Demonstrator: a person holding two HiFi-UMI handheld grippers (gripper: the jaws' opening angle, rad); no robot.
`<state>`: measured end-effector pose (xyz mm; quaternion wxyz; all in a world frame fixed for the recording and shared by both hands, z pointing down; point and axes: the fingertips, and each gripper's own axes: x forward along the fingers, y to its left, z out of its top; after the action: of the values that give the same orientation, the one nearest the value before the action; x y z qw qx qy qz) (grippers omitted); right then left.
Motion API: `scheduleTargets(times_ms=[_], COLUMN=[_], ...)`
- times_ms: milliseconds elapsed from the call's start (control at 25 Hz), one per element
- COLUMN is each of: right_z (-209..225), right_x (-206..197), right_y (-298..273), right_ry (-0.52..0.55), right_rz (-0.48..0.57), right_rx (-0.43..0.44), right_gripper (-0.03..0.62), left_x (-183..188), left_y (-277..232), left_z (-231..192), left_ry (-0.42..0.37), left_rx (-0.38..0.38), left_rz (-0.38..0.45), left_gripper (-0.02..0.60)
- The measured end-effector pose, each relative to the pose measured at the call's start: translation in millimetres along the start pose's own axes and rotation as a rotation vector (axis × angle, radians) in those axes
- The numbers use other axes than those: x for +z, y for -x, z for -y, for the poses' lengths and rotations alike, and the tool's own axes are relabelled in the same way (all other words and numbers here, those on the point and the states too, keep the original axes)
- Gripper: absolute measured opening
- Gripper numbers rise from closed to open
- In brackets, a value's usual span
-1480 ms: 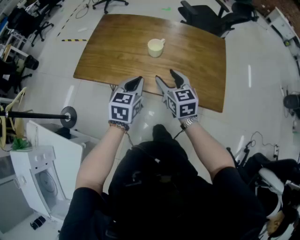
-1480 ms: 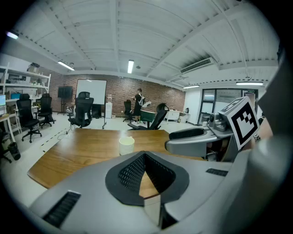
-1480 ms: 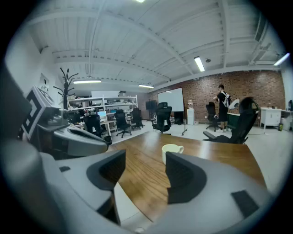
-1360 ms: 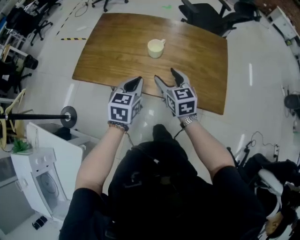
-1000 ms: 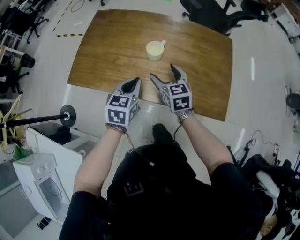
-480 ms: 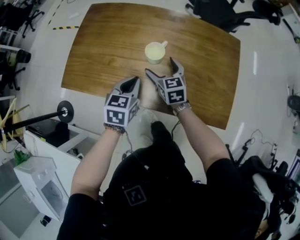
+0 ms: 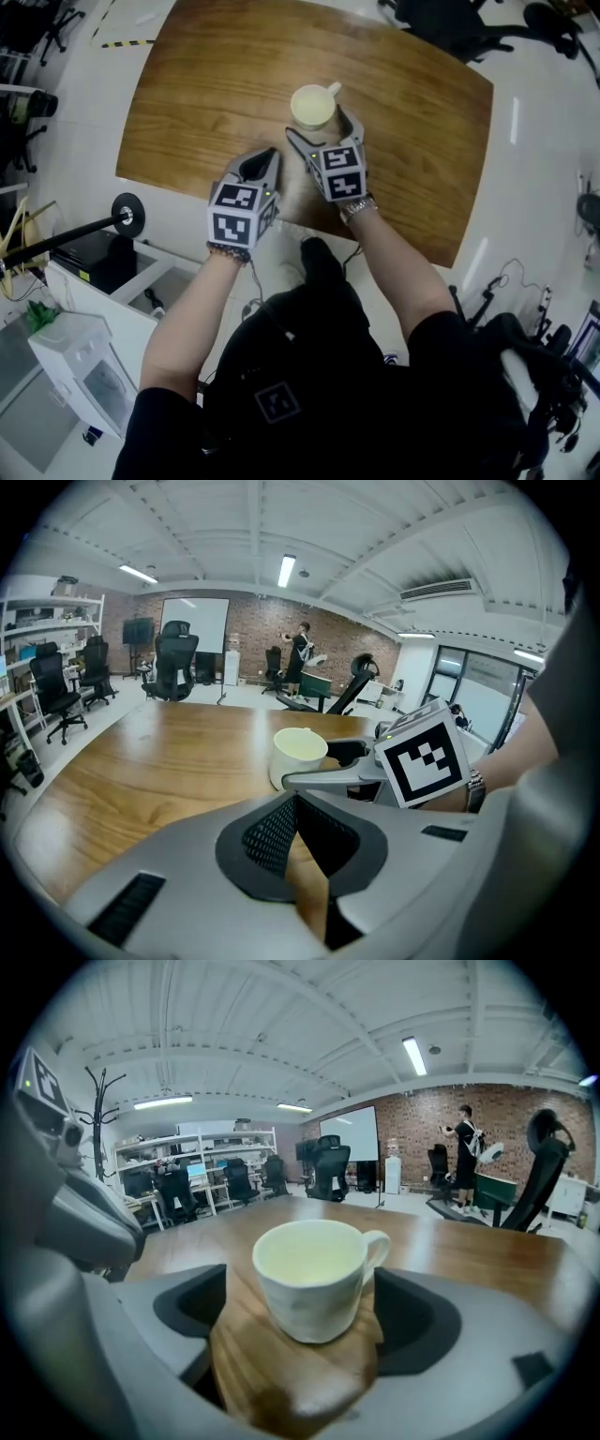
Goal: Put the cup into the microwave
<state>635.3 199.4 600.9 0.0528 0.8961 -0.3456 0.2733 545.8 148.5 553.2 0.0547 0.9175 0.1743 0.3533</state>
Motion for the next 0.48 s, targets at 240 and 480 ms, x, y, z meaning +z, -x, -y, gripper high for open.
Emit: scheduleTargets(times_ms=[240, 480], right_z=[3, 6], right_x=[1, 6], right_y=[-9, -17], right_ry=[0.009, 0.010], right_rz=[-0.005, 0.013], right_rx=[0.004, -0.002], right_gripper=[0.518, 0.518], left_x=[8, 8], left_y=[-22, -38], left_z=[-9, -21], left_ry=[0.035, 0.076], left_rx=[0.007, 0.028], left_rz=[-0.034, -0.094], left_gripper=[0.001, 0.002])
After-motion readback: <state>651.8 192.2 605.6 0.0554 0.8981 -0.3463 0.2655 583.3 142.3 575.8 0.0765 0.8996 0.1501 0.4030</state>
